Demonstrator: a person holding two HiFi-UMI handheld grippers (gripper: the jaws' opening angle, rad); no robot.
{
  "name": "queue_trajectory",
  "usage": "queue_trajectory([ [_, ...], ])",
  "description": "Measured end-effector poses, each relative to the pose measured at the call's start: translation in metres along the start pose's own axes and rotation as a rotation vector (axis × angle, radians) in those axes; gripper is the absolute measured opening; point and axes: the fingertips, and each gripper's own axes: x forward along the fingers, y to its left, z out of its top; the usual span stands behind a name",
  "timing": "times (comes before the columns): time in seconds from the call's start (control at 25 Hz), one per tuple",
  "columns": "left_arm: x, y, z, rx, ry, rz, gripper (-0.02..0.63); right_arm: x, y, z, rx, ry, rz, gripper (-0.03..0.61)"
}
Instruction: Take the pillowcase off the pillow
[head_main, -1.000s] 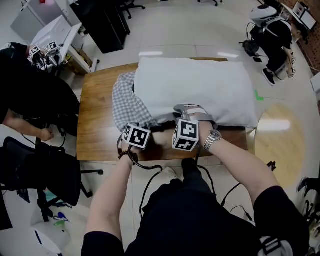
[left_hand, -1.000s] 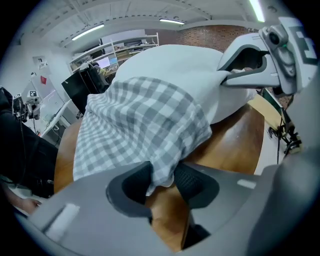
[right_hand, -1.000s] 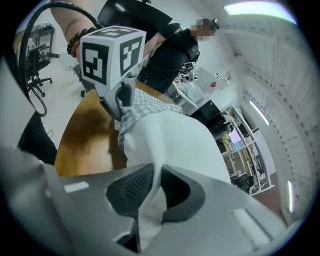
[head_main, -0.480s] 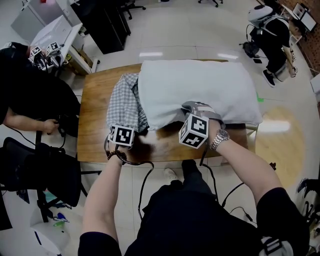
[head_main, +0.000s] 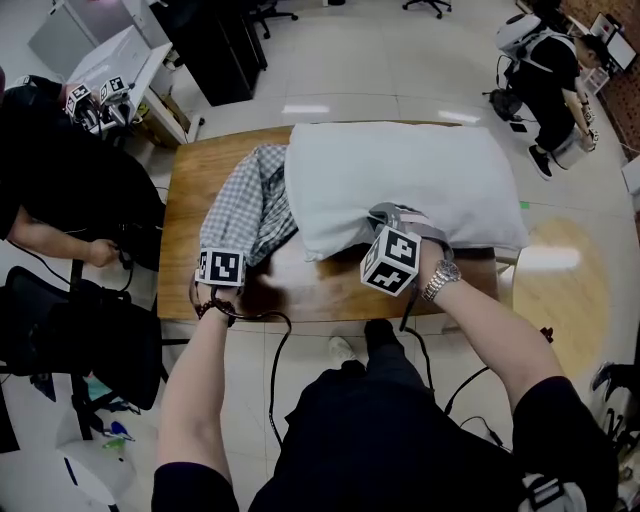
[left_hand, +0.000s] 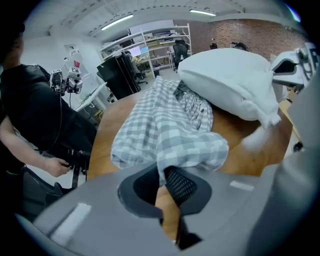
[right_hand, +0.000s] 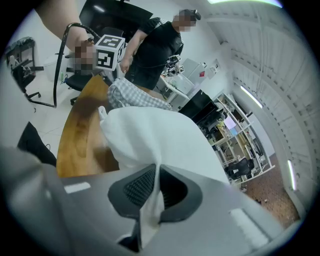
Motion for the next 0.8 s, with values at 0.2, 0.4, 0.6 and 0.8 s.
queue_trajectory([
  [0.2, 0.002, 0.041, 0.009, 0.005, -0.088, 0.1, 0.018, 0.005, 0.002, 0.001, -0.004, 0.009, 0.003, 0.02],
  [0.4, 0.005, 0.064, 0.004, -0.014, -0.124, 0.15, 0.018, 0.007, 0.003, -0.001, -0.011, 0.013, -0.001, 0.02],
  [0.6, 0.006, 0.082, 0.011, 0.017, -0.197, 0.197, 0.02, 0.009, 0.006, 0.0, -0.011, 0.016, -0.001, 0.029],
  [0.8, -0.002, 0.083, 0.006, 0.034, -0.213, 0.216, 0.171, 0.001, 0.005, 0.007, -0.004, -0.015, -0.007, 0.133],
])
